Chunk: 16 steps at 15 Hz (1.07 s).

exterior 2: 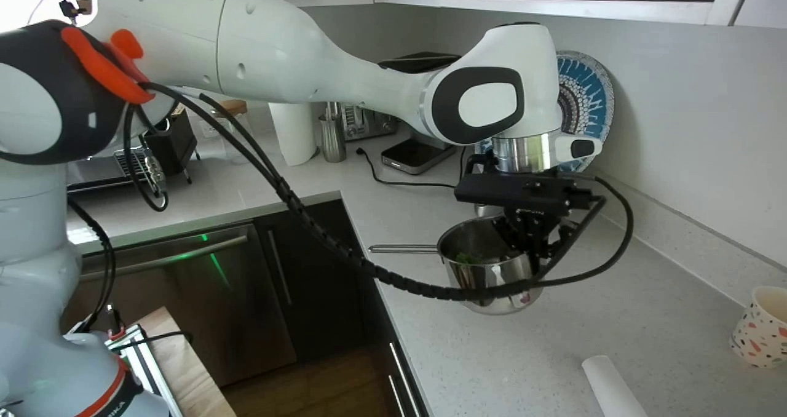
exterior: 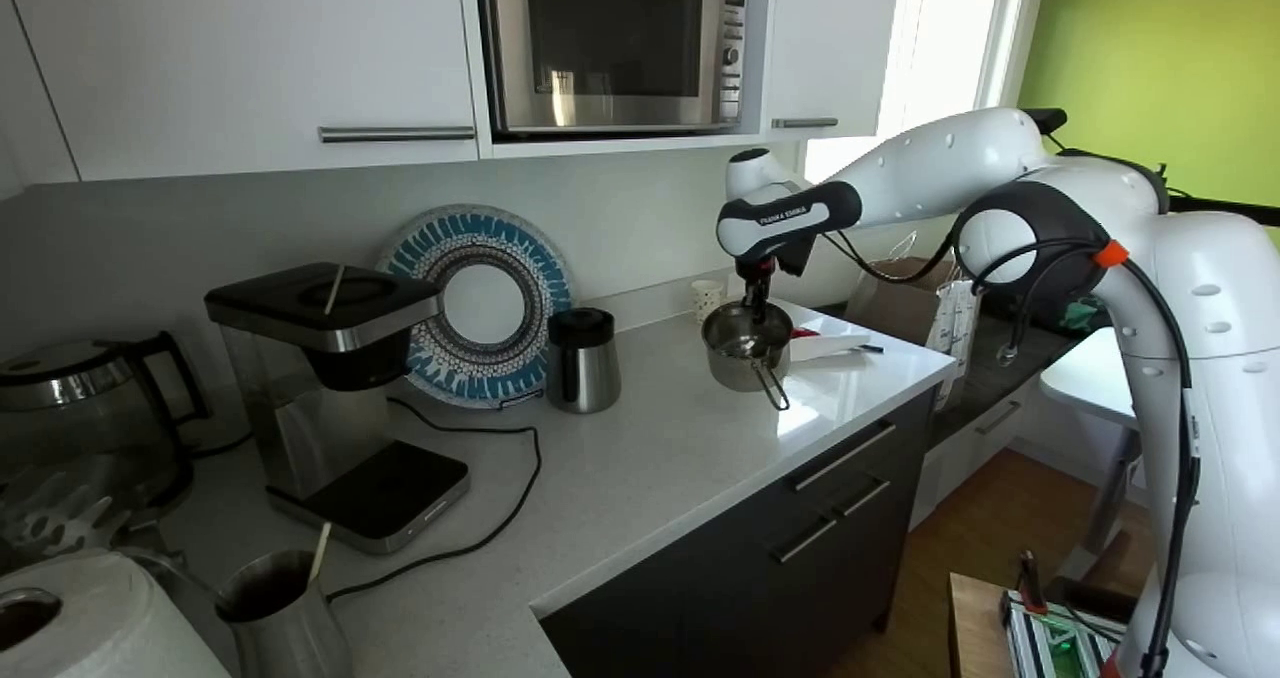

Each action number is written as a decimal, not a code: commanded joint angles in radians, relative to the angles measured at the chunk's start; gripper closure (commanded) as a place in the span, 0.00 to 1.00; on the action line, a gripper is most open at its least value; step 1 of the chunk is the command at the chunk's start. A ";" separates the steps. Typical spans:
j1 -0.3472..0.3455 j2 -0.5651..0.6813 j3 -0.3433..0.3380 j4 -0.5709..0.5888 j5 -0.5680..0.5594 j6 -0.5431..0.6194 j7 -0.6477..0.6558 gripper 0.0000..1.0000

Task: Move the utensils from the silver pot to the countertop

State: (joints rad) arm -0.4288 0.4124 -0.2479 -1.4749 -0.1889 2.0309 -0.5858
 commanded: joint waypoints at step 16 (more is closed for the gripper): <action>0.073 0.076 -0.014 0.121 -0.337 -0.177 -0.302 0.99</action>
State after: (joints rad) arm -0.3995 0.4957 -0.2415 -1.3387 -0.4102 1.8246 -0.8817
